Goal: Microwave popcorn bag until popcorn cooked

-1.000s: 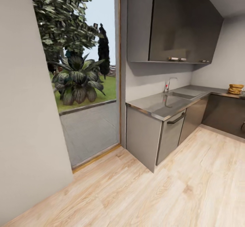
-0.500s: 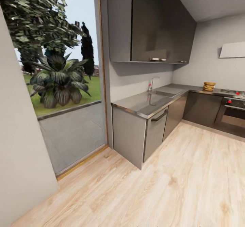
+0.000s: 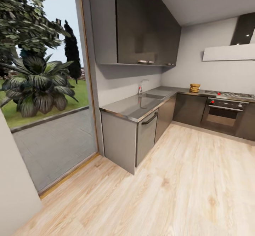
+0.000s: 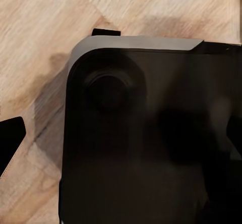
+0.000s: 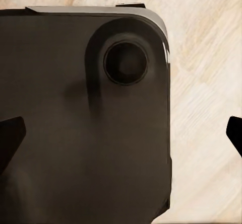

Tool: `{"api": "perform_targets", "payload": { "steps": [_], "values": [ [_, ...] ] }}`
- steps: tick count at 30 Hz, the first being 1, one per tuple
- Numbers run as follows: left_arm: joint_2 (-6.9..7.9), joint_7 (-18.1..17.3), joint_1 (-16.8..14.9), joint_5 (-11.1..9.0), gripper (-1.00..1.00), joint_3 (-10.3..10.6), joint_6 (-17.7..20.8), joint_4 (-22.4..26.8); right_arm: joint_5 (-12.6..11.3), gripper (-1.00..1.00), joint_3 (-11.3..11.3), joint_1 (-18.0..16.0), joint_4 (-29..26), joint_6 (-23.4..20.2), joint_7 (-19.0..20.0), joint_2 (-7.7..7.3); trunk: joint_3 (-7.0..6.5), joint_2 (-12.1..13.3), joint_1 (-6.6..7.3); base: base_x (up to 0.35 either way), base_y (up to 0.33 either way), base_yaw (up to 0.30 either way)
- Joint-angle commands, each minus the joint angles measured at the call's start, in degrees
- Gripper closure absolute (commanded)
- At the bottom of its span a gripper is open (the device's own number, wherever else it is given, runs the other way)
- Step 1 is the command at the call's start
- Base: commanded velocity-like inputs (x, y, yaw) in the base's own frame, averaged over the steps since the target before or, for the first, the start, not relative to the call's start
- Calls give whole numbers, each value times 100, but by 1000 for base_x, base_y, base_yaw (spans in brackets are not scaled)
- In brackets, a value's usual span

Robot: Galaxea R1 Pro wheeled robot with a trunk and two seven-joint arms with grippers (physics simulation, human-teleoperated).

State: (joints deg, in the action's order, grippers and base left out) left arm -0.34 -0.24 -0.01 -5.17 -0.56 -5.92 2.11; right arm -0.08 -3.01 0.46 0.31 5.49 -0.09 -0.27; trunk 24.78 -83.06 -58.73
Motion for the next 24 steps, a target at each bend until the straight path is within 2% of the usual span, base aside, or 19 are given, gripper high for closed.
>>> {"api": "perform_targets", "payload": {
  "steps": [1,24],
  "values": [
    [1,-2,0,-54,-100,1,-14,0,-1,-100,-30,-2,4,23,0,1,4,-2,0,0,0,-294],
    [-4,-2,1,-58,-100,3,-14,-1,-1,-100,-32,-2,4,31,0,2,4,-2,0,0,0,-293]
  ]
}}
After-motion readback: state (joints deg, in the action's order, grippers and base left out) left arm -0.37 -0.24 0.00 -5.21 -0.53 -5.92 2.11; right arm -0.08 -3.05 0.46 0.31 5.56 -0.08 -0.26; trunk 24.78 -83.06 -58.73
